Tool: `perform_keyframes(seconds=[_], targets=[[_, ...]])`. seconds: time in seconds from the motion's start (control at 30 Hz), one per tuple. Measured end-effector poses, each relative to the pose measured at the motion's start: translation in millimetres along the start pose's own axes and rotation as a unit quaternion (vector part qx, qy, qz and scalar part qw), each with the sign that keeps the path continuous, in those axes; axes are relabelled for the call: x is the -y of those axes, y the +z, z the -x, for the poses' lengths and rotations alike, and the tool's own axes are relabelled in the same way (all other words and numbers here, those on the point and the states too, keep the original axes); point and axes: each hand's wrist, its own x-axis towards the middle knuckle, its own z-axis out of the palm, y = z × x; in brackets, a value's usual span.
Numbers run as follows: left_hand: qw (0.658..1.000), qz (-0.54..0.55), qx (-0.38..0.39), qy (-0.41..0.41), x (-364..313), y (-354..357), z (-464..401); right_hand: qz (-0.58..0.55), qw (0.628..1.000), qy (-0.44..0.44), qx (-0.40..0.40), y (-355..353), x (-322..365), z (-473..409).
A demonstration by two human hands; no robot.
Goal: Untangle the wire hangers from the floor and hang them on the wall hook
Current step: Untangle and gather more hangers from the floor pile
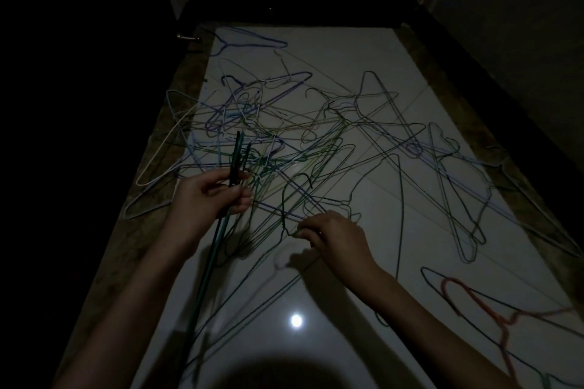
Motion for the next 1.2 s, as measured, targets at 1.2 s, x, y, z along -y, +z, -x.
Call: perform_keyframes(seconds=[1.2], targets=[[0.972,0.220,0.018,-0.074,-2,45,0,-0.454,0.868,0.191,-0.068,-93,-7,0]])
